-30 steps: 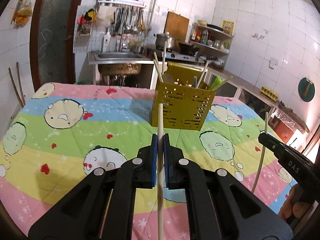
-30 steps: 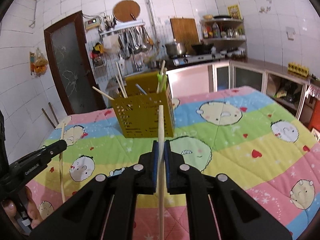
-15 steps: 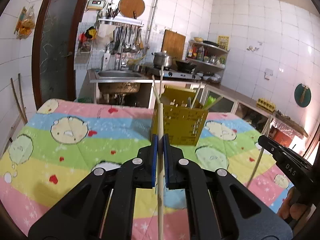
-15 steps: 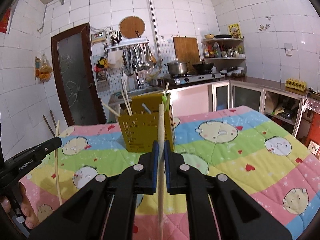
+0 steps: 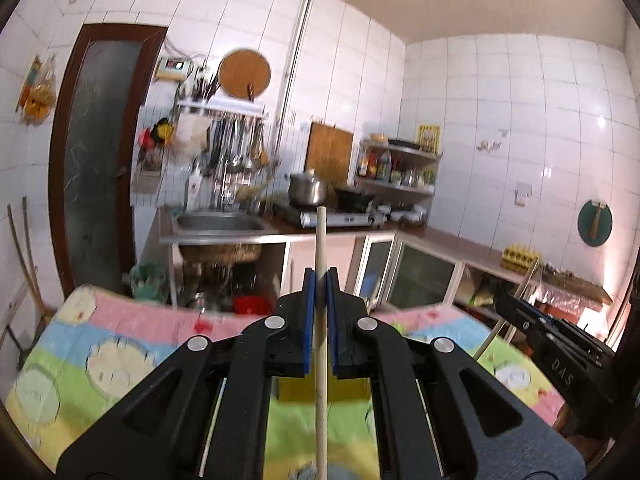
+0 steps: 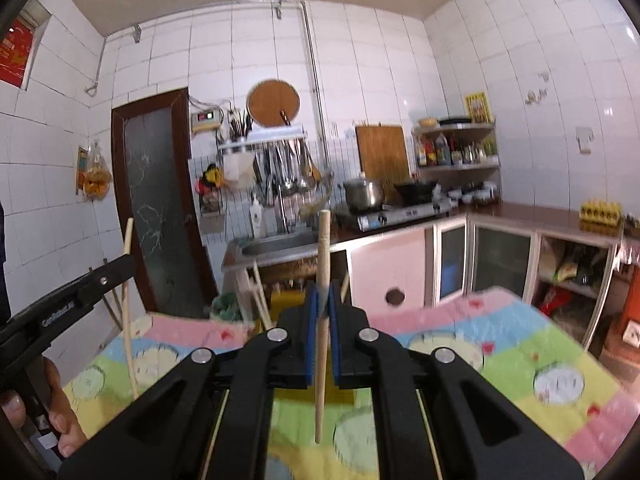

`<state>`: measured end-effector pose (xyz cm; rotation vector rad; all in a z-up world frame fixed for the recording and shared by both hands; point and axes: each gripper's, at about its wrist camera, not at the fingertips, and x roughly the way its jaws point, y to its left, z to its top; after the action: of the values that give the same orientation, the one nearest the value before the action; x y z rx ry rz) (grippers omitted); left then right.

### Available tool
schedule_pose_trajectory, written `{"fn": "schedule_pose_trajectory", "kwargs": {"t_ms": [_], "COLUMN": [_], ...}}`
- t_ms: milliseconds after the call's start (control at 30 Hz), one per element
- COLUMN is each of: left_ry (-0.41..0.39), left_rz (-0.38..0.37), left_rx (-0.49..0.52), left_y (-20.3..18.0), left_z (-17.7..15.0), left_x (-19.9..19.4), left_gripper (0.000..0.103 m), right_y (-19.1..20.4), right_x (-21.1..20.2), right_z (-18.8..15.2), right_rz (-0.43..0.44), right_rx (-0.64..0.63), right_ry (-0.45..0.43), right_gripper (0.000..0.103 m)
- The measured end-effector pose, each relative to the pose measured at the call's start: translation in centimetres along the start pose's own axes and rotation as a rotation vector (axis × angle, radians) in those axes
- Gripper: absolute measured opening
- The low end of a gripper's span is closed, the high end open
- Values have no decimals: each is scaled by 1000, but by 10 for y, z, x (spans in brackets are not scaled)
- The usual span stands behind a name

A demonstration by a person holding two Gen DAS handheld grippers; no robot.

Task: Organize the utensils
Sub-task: 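Lift both chopsticks and carry them up over the holder, then lower both chopsticks into the holder and open both tools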

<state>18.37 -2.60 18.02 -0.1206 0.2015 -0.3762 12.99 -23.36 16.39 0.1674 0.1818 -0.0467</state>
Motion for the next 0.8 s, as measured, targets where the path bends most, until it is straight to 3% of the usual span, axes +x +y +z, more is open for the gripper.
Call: {"fn": "schedule_pose_trajectory", "kwargs": {"t_ms": [233, 433, 567, 800], "left_ry": [-63, -97, -64, -56], "left_rz": [5, 23, 40, 70], "left_rx": [7, 30, 7, 17], "left_y": [-10, -12, -4, 2], "left_z": [42, 55, 47, 11], "left_x": [56, 118, 168, 208], "left_gripper": [4, 4, 5, 5], "right_y": [-2, -1, -1, -9], "right_x": [50, 95, 121, 165], "right_z": [48, 64, 62, 36], "right_rz": [-3, -6, -18, -33], "right_rx": [0, -9, -32, -49], "right_ry": [-28, -27, -22, 48], "right_gripper": [6, 6, 6, 6]}}
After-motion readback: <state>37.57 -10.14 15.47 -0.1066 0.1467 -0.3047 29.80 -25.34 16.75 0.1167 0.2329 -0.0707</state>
